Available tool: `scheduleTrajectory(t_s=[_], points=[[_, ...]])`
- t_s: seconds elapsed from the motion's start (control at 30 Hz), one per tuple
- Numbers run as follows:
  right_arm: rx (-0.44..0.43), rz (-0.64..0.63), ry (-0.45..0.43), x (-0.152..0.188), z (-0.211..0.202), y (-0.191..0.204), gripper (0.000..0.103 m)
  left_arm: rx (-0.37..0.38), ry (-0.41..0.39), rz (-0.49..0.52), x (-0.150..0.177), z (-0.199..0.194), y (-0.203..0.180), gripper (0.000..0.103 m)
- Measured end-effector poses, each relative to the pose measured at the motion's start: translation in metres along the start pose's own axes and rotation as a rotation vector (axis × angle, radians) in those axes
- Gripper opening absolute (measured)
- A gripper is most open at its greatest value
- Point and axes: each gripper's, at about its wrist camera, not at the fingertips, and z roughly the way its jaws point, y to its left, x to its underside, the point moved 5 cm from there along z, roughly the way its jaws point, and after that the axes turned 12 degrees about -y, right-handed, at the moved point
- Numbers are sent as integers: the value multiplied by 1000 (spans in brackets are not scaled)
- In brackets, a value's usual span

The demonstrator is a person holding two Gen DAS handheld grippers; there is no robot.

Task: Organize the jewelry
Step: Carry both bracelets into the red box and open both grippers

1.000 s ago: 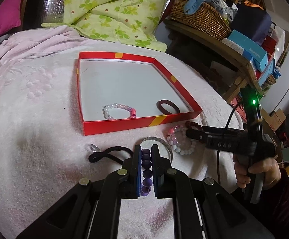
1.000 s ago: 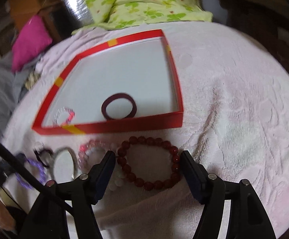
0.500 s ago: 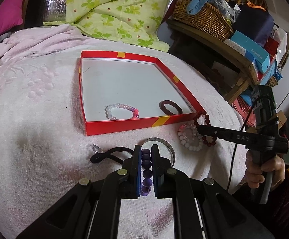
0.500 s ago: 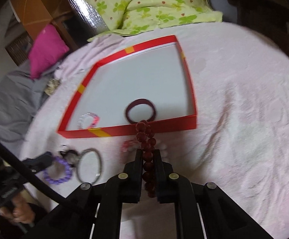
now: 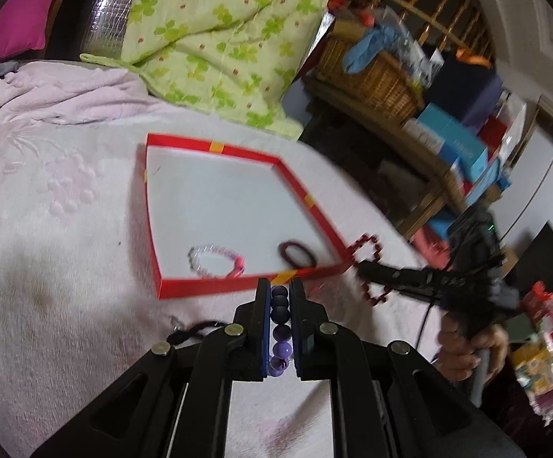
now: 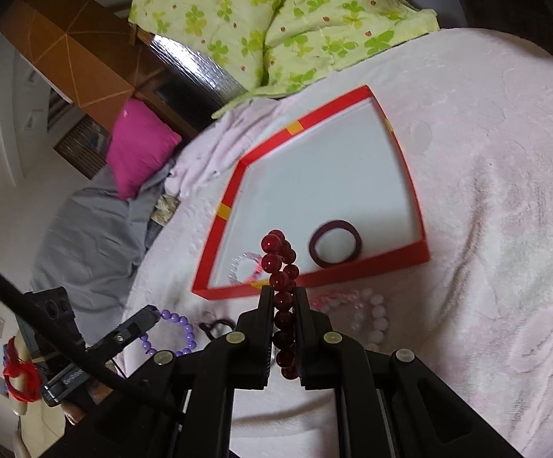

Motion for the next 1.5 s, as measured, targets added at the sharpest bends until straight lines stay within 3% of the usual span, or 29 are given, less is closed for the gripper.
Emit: scheduleTrajectory(t_s=[0.17, 0.4, 0.73, 1.03, 1.27, 1.33, 1.37, 1.4, 1.47, 1.5], points=[[-22, 30, -14, -4, 3, 5, 11, 31, -48, -41, -14, -6, 4, 10], [-27, 41, -29, -19, 17, 10, 11, 19, -66, -49, -36, 9, 2, 10], [21, 65, -21, -57, 76, 10, 11, -48, -71, -34, -80, 83, 5, 10], [113, 51, 52, -62, 139, 0, 11, -117, 6, -54, -70, 135, 35, 10], [159, 69, 76, -63, 149, -14, 14, -197, 55, -25, -59, 151, 44, 10], [188, 71, 74, -64, 148, -18, 14, -222, 64, -7, -57, 152, 43, 13], [203, 72, 79, -64, 148, -20, 15, -233, 72, 4, -57, 153, 42, 23], [215, 74, 85, -63, 146, -21, 18, -249, 80, 11, -56, 152, 41, 44], [244, 77, 89, -63, 140, -24, 40, -266, 61, 24, -60, 142, 37, 56], [252, 81, 71, -64, 134, -25, 56, -266, 32, 36, -66, 133, 32, 57]])
